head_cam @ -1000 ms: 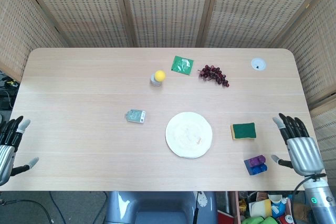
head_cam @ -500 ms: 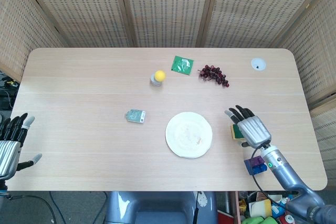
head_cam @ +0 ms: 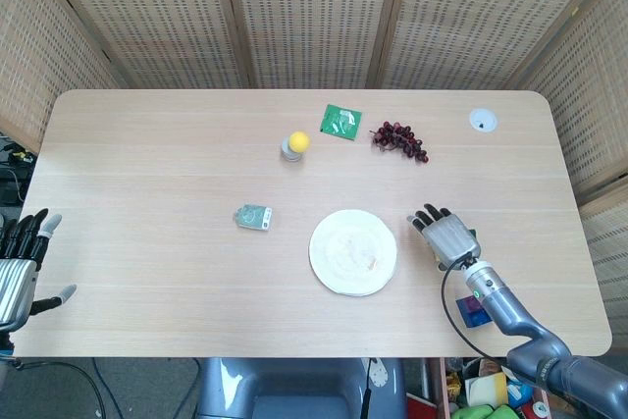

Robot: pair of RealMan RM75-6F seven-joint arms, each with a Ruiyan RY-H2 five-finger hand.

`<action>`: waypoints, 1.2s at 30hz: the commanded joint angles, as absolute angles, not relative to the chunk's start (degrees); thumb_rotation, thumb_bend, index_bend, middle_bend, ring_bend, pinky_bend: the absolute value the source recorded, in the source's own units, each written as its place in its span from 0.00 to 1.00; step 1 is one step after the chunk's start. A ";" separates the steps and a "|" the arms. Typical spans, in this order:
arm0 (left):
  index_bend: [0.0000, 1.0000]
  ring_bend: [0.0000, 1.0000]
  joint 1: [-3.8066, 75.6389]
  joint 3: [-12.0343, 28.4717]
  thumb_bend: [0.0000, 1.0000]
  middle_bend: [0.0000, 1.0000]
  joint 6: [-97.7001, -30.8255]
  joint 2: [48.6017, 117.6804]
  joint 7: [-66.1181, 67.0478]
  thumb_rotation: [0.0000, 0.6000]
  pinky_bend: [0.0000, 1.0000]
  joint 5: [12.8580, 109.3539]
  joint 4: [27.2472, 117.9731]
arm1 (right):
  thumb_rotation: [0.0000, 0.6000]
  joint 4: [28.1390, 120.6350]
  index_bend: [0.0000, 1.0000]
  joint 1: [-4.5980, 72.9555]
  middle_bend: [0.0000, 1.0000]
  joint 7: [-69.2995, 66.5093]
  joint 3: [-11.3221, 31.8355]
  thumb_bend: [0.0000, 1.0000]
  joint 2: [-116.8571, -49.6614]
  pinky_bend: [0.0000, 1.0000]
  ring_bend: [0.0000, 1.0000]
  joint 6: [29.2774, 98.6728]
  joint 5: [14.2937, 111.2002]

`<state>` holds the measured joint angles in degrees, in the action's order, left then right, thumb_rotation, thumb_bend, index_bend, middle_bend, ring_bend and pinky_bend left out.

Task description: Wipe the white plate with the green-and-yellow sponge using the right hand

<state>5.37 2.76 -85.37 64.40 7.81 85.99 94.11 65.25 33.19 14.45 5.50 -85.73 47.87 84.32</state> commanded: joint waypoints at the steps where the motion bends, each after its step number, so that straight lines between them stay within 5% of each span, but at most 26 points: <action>1: 0.00 0.00 5.42 2.74 0.00 0.00 -85.17 64.30 7.68 1.00 0.00 85.88 94.16 | 1.00 64.48 0.14 33.48 0.16 15.48 5.07 0.00 -86.44 0.25 0.09 47.12 83.35; 14: 0.00 0.00 5.89 2.73 0.00 0.00 -84.65 63.80 7.16 1.00 0.00 86.12 94.89 | 1.00 55.80 0.17 33.63 0.19 16.39 4.93 0.00 -90.91 0.29 0.11 46.56 80.16; 26: 0.00 0.00 6.04 2.59 0.00 0.00 -84.28 63.58 7.18 1.00 0.00 85.84 95.37 | 1.00 52.15 0.32 33.96 0.33 11.96 4.37 0.04 -92.02 0.40 0.24 45.58 79.21; 36: 0.00 0.00 5.92 2.48 0.00 0.00 -84.35 63.65 7.09 1.00 0.00 85.58 95.27 | 1.00 51.43 0.43 34.04 0.40 7.19 3.51 0.20 -92.23 0.43 0.31 48.64 81.68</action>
